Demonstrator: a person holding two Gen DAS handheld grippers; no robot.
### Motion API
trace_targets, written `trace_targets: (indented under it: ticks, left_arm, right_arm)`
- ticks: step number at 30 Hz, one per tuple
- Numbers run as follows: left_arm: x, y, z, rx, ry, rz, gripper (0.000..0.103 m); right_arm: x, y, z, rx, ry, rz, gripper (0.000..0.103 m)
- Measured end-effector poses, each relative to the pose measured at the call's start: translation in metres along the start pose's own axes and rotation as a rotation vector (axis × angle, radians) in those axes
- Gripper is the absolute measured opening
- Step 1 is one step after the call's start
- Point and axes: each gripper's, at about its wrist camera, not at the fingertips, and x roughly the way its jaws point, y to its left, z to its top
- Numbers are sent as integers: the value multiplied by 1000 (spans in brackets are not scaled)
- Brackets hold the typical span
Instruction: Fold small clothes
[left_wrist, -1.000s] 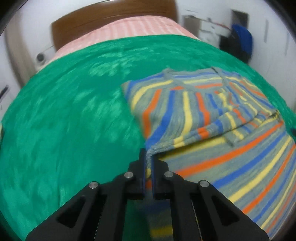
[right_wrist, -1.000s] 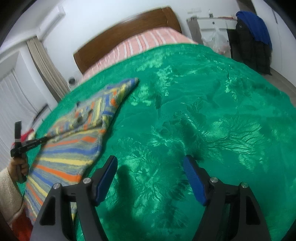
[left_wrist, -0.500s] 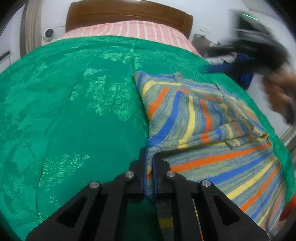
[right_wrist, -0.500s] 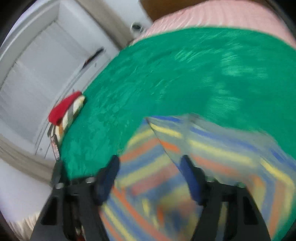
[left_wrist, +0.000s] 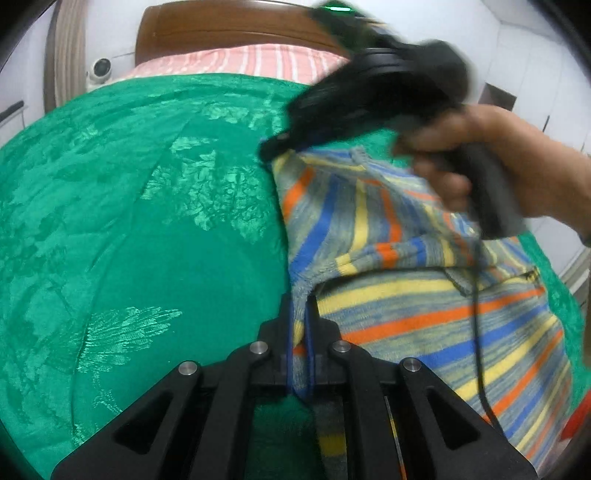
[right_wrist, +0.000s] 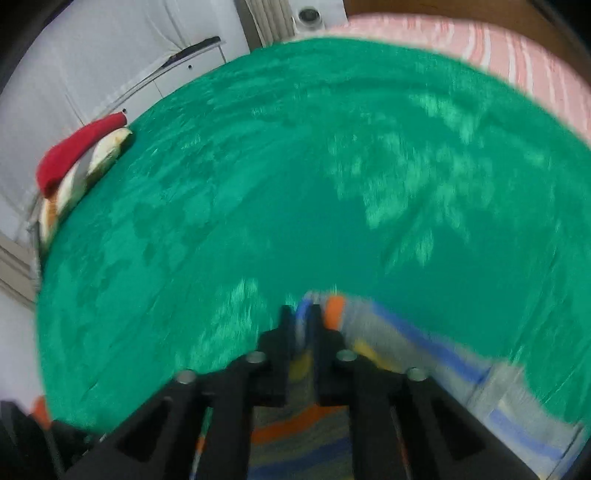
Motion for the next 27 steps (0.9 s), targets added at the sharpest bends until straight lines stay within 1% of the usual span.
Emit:
trace_targets:
  ticks: [1, 3, 5, 7, 9, 10, 12, 14, 16, 17, 19, 20, 21, 23, 24, 25, 27]
  left_arm:
    - [0, 2, 0, -4, 0, -5, 7]
    - [0, 5, 1, -12, 1, -14, 7]
    - [0, 7, 0, -16, 1, -19, 7]
    - [-1, 7, 0, -17, 1, -19, 7]
    - [-1, 8, 0, -16, 1, -17, 7]
    - [-1, 8, 0, -15, 2, -15, 7]
    - [-2, 9, 0, -16, 3, -16, 7]
    - [-2, 9, 0, -20, 6, -20, 7]
    - [-2, 9, 0, -21, 8, -20, 7]
    - [-2, 9, 0, -20, 8, -19, 7]
    - [-2, 9, 0, -17, 9, -16, 7]
    - [-2, 8, 0, -18, 9, -16, 7]
    - [-1, 8, 0, -19, 10, -17, 7]
    - [-2, 9, 0, -24, 10, -22, 7]
    - [-2, 9, 0, -24, 9, -23, 7]
    - [-2, 10, 0, -24, 9, -23, 7]
    - [-2, 10, -1, -24, 9, -23, 7]
  right_arm:
    - [-6, -4, -2, 14, 1, 12, 34]
    - [-48, -22, -25, 31, -57, 47, 35]
    - [-88, -38, -50, 41, -94, 55, 35]
    - [-121, -56, -83, 51, -78, 93, 35]
    - [-135, -64, -112, 31, -33, 141, 35]
    - [-136, -63, -127, -3, -3, 144, 35]
    - [-130, -63, -146, -45, 24, 107, 35]
    - [-120, -70, -158, -14, 31, 95, 35]
    - [-115, -72, -167, 20, 44, 131, 36]
    - [-117, -66, -171, -2, 34, 135, 36]
    - [-132, -45, -185, -116, 14, 139, 36]
    - [-133, -34, -189, -162, 25, 142, 36]
    - [-131, -24, -200, -222, 66, 138, 36]
    - [-121, -15, -218, -270, 173, 127, 36]
    - [-121, -15, -222, -279, 172, 116, 35]
    - [-126, -19, -223, -269, 136, 105, 35]
    - [-140, -49, -213, -89, 18, 113, 35]
